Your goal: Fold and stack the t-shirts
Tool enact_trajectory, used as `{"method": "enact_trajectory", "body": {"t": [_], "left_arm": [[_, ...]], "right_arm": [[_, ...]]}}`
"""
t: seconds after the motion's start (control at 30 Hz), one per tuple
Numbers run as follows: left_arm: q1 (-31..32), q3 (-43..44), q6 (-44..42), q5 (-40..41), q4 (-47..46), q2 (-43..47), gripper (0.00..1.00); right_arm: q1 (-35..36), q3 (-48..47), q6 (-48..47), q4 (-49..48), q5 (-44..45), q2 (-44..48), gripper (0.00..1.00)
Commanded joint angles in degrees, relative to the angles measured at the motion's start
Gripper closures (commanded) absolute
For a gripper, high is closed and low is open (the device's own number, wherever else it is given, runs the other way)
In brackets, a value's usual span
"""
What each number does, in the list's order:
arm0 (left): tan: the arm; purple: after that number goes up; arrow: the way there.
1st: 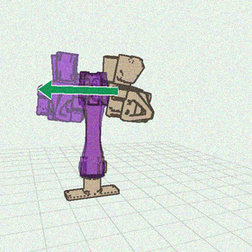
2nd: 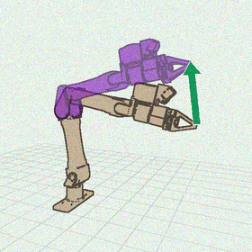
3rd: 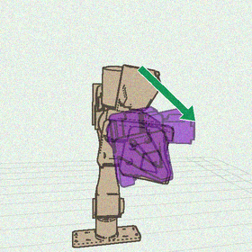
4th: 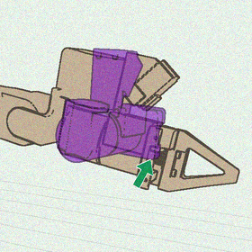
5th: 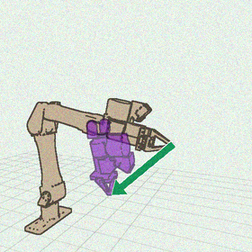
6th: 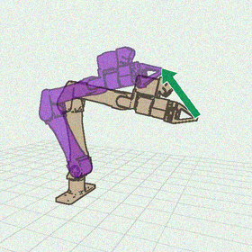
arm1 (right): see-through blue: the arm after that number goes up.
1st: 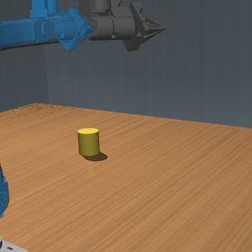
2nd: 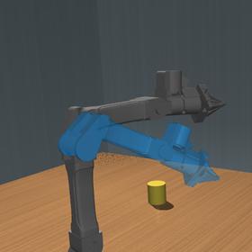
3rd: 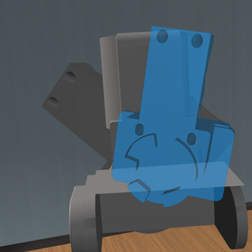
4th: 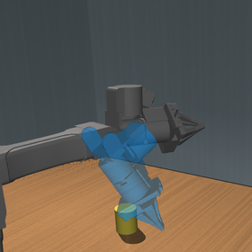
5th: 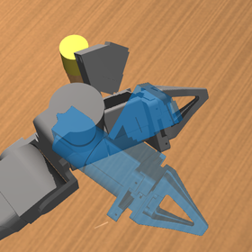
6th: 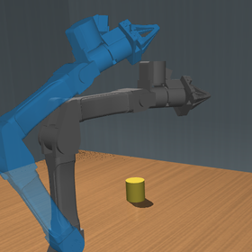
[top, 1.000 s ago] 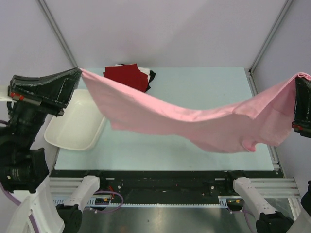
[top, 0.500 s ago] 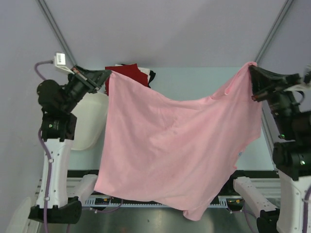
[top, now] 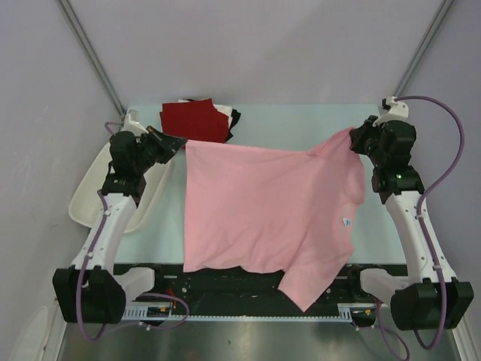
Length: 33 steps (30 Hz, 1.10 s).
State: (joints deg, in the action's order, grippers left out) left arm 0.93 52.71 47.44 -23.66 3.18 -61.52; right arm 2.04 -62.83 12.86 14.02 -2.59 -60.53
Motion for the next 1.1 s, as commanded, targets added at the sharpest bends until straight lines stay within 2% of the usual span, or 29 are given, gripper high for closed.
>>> {"method": "enact_trajectory", "body": {"t": [0.0, 0.2, 0.4, 0.8, 0.93, 0.97, 1.0, 1.03, 1.07], "left_arm": [[0.6, 1.0, -1.7, 2.8, -6.5, -8.0, 1.0], [2.5, 7.5, -3.1, 4.1, -7.2, -18.4, 1.0], [4.2, 15.2, -3.7, 5.0, -7.7, -28.7, 1.0], [4.5, 30.6, -4.6, 7.2, -3.5, -43.7, 1.0], [4.3, 34.0, -5.4, 7.8, -1.6, -46.5, 1.0], [4.3, 35.0, -5.5, 7.9, -1.1, -47.0, 1.0], [4.3, 35.4, -5.4, 8.0, -0.9, -47.5, 0.99], [3.9, 35.7, -5.3, 8.2, -0.8, -48.3, 0.88], [3.6, 36.0, -4.8, 8.3, -1.1, -48.3, 0.72]], "right_arm": [[-1.7, 0.9, 4.1, -10.0, 2.6, -6.1, 1.0], [-1.6, 0.8, 5.8, -18.0, 2.0, -15.7, 1.0], [-3.1, 0.2, 6.1, -23.9, 2.0, -21.5, 1.0], [-3.9, -10.6, 6.7, -25.6, 0.4, -38.1, 1.0], [-3.8, -17.4, 8.0, -24.7, -1.3, -44.2, 1.0], [-3.7, -18.5, 8.4, -24.7, -2.2, -45.4, 0.97], [-3.6, -19.6, 10.1, -25.6, -2.9, -48.2, 0.8], [-3.6, -22.4, 11.2, -25.6, -3.9, -49.6, 0.57], [-3.6, -24.3, 12.4, -25.4, -4.1, -51.2, 0.16]]}}
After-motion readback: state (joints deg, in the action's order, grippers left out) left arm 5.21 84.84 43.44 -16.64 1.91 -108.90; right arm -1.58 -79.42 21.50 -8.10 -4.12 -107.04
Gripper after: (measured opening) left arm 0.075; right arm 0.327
